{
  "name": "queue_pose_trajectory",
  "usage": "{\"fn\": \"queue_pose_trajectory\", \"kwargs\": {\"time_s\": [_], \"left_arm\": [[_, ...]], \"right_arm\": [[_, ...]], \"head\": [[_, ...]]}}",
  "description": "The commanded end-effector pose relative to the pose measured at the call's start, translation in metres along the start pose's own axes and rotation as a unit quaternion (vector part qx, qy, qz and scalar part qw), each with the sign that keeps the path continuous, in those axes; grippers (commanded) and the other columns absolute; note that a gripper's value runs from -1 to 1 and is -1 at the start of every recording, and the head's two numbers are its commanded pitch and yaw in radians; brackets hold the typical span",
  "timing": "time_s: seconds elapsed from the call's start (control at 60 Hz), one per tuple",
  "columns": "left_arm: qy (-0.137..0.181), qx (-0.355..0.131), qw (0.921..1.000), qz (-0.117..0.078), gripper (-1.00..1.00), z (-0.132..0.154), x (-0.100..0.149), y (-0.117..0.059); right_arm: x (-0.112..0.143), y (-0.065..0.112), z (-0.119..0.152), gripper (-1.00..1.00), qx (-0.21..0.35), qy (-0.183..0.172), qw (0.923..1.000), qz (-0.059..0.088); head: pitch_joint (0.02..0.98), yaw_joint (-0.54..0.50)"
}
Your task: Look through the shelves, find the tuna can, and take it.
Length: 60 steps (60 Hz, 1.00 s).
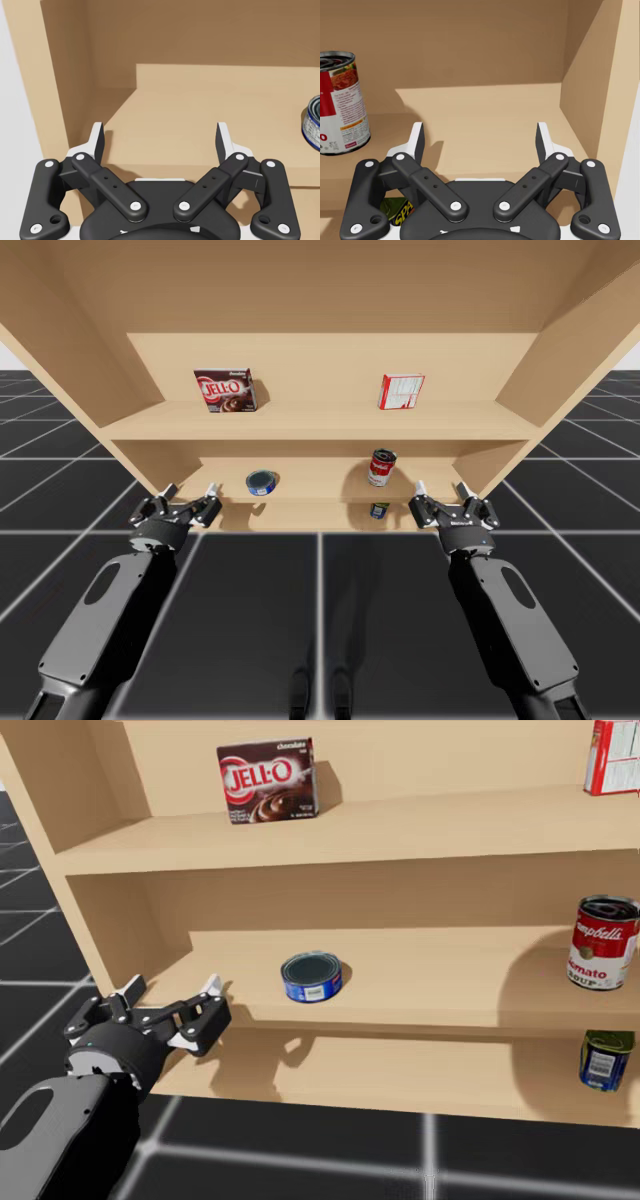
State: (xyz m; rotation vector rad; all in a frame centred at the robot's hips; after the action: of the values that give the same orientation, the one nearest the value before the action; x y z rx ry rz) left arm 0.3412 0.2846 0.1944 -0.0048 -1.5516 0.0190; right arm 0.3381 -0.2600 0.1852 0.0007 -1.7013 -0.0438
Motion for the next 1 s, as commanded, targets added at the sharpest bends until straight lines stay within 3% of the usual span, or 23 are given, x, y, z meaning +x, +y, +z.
{"fn": "queue_pose_trajectory", "kwargs": {"time_s": [0.017,0.133,0.3,0.433,0.65,1.0], "left_arm": [[0.003,-0.010,0.9999,0.006,-1.00,0.002,-0.001,-0.009],[0.004,-0.041,0.9990,0.018,-1.00,0.017,0.016,-0.028],[0.024,-0.095,0.9952,0.009,-1.00,0.033,0.034,-0.068],[0.027,-0.106,0.9940,0.004,-1.00,0.026,0.038,-0.085],[0.035,-0.112,0.9931,0.002,-1.00,0.004,0.031,-0.104],[0.052,-0.095,0.9941,0.000,-1.00,-0.030,0.016,-0.112]], "right_arm": [[-0.001,-0.001,-0.001,-1.00,-0.002,0.003,1.0000,-0.002],[-0.001,0.000,-0.001,-1.00,-0.005,0.004,1.0000,-0.003],[-0.001,0.000,0.000,-1.00,-0.004,0.003,1.0000,-0.003],[0.000,-0.001,0.000,-1.00,-0.005,0.003,1.0000,-0.004],[0.000,-0.002,0.000,-1.00,-0.005,0.002,1.0000,-0.003],[0.001,-0.002,0.000,-1.00,-0.006,0.002,1.0000,-0.004]], "head": [[0.588,0.23],[0.586,0.22],[0.582,0.22],[0.581,0.23],[0.581,0.23],[0.583,0.23]]}}
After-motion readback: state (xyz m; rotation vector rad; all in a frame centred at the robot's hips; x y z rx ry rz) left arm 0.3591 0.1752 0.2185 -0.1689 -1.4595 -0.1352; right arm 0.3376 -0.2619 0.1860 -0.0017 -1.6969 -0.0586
